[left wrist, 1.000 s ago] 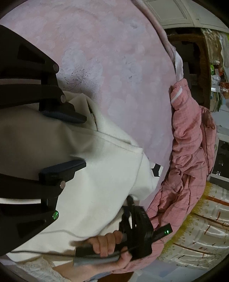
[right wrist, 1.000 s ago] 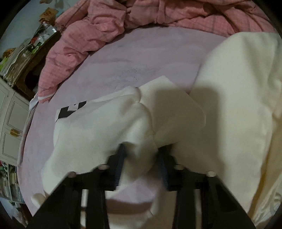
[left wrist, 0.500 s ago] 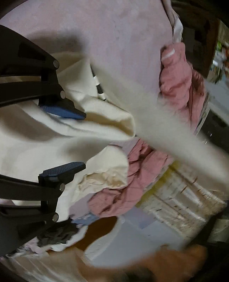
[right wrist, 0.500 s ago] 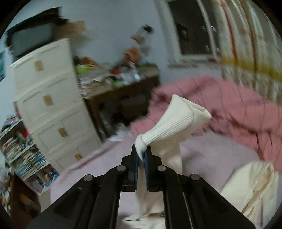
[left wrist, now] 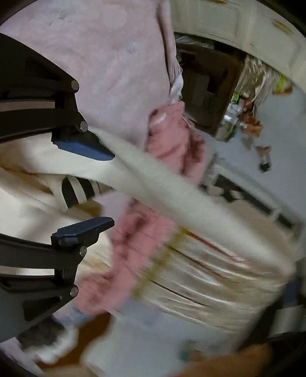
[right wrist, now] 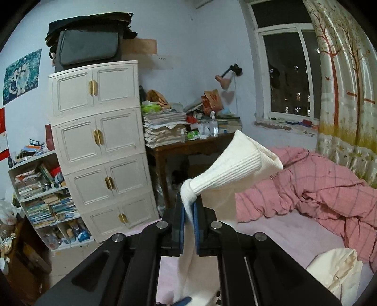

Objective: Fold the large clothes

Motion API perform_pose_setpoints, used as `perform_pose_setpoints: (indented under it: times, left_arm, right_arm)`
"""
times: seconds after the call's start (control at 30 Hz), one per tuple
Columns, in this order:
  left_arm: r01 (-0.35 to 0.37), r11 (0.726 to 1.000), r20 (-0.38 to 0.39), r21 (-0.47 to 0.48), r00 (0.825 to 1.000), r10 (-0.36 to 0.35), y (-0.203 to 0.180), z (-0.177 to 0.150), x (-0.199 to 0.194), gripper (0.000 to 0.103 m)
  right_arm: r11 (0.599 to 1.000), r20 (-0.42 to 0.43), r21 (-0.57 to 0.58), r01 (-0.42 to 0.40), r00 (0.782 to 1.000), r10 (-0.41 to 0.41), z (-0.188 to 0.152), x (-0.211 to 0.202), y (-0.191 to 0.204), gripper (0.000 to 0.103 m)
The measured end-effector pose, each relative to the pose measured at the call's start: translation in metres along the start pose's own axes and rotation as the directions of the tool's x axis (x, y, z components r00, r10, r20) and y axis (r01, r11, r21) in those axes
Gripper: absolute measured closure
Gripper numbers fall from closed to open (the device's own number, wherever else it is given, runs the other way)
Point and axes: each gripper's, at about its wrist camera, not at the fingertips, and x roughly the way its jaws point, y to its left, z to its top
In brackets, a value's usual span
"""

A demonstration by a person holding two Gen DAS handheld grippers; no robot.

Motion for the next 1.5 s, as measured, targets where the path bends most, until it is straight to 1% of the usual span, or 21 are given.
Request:
perform_pose_setpoints:
  times: [0.07, 0.13, 0.2, 0.27, 0.33, 0.47, 0.57, 0.7, 0.77, 0.8, 0.83, 0.87, 0.9, 1.0, 1.07, 1.2, 1.27, 1.33, 1.4, 1.43, 1.5]
  left_arm:
    - [-0.013, 0.999, 0.036, 0.035, 0.999, 0.011, 0.003, 0.01, -0.013, 0.054]
    - [-0.086, 0.99, 0.087, 0.107, 0.993, 0.077, -0.002, 0.014, -0.018, 0.054]
    - [-0.129, 0.985, 0.138, 0.114, 0.984, 0.113, -0.001, 0.016, -0.028, 0.054]
    - [-0.065, 0.996, 0.18, 0.065, 0.982, 0.052, 0.004, 0.021, -0.043, 0.053]
    - [0.032, 0.996, 0.16, 0.087, 0.986, -0.045, 0.006, 0.027, -0.053, 0.049]
    - [0.048, 0.979, 0.153, 0.196, 0.985, -0.079, -0.005, 0.019, -0.053, 0.049]
    - [0.192, 0.958, 0.089, 0.211, 0.973, -0.215, -0.014, 0.012, -0.047, 0.04]
    - [0.252, 0.94, 0.012, 0.231, 0.965, -0.262, -0.027, 0.005, -0.036, 0.04]
    - [0.335, 0.916, -0.039, 0.222, 0.941, -0.335, -0.034, 0.001, -0.032, 0.04]
    - [0.452, 0.87, -0.087, 0.196, 0.892, -0.444, -0.034, 0.0, -0.03, 0.04]
    - [0.561, 0.812, -0.137, 0.163, 0.828, -0.544, -0.034, -0.001, -0.027, 0.037]
    - [0.605, 0.783, -0.152, 0.143, 0.795, -0.587, -0.033, -0.001, -0.025, 0.036]
    - [0.601, 0.786, -0.147, 0.143, 0.799, -0.584, -0.032, -0.001, -0.025, 0.037]
    - [0.553, 0.818, -0.158, 0.156, 0.832, -0.532, -0.033, -0.001, -0.019, 0.037]
    - [0.5, 0.85, -0.153, 0.168, 0.865, -0.478, -0.034, -0.002, -0.015, 0.037]
    - [0.293, 0.932, -0.195, 0.211, 0.947, -0.254, -0.039, -0.017, 0.013, 0.037]
    - [0.164, 0.957, -0.238, 0.241, 0.965, -0.105, -0.04, -0.028, 0.036, 0.037]
    - [0.046, 0.964, -0.309, 0.261, 0.95, 0.039, -0.034, -0.041, 0.058, 0.04]
    - [-0.042, 0.968, -0.385, 0.248, 0.912, 0.138, -0.021, -0.053, 0.075, 0.042]
    - [-0.077, 0.97, -0.436, 0.229, 0.883, 0.173, -0.012, -0.058, 0.085, 0.046]
    - [-0.103, 0.975, -0.497, 0.197, 0.847, 0.19, 0.001, -0.068, 0.095, 0.049]
  right_arm:
    - [1.0, 0.01, -0.016, 0.009, 1.0, -0.009, 0.007, -0.005, 0.013, 0.097]
    - [0.999, 0.023, -0.037, -0.001, 1.0, 0.002, 0.011, -0.01, 0.027, 0.097]
    - [0.998, 0.042, -0.059, -0.01, 0.999, 0.012, 0.012, -0.014, 0.037, 0.097]
    - [0.997, 0.062, -0.08, -0.014, 0.998, 0.019, 0.011, -0.018, 0.05, 0.097]
    - [0.995, 0.079, -0.099, 0.009, 0.997, -0.001, 0.011, -0.02, 0.059, 0.097]
    - [0.993, 0.109, -0.097, 0.067, 0.992, -0.057, 0.011, -0.029, 0.06, 0.097]
    - [0.982, 0.121, -0.113, 0.15, 0.983, -0.136, 0.0, -0.046, 0.043, 0.097]
    - [0.955, 0.118, -0.127, 0.269, 0.96, -0.255, -0.033, -0.086, -0.001, 0.097]
    - [0.935, 0.114, -0.103, 0.341, 0.937, -0.329, -0.048, -0.109, -0.028, 0.097]
    - [0.928, 0.104, -0.078, 0.364, 0.929, -0.356, -0.058, -0.123, -0.044, 0.097]
    - [0.923, 0.094, -0.059, 0.381, 0.922, -0.375, -0.066, -0.133, -0.057, 0.097]
    - [0.906, 0.068, -0.029, 0.422, 0.905, -0.419, -0.081, -0.149, -0.077, 0.097]
    - [0.895, 0.05, -0.01, 0.446, 0.894, -0.445, -0.09, -0.158, -0.09, 0.097]
    - [0.857, -0.041, 0.057, 0.512, 0.859, -0.51, -0.144, -0.186, -0.139, 0.097]
    - [0.818, -0.155, 0.084, 0.568, 0.819, -0.553, -0.194, -0.195, -0.173, 0.097]
    - [0.771, -0.337, 0.192, 0.608, 0.778, -0.53, -0.283, -0.207, -0.228, 0.097]
    - [0.747, -0.389, 0.277, 0.604, 0.781, -0.488, -0.319, -0.216, -0.252, 0.097]
    - [0.719, -0.428, 0.36, 0.594, 0.79, -0.439, -0.346, -0.222, -0.272, 0.097]
    - [0.699, -0.449, 0.421, 0.578, 0.802, -0.393, -0.362, -0.224, -0.279, 0.097]
    - [0.696, -0.453, 0.432, 0.573, 0.805, -0.382, -0.365, -0.224, -0.283, 0.097]
    - [0.708, -0.451, 0.408, 0.577, 0.801, -0.393, -0.359, -0.221, -0.278, 0.097]
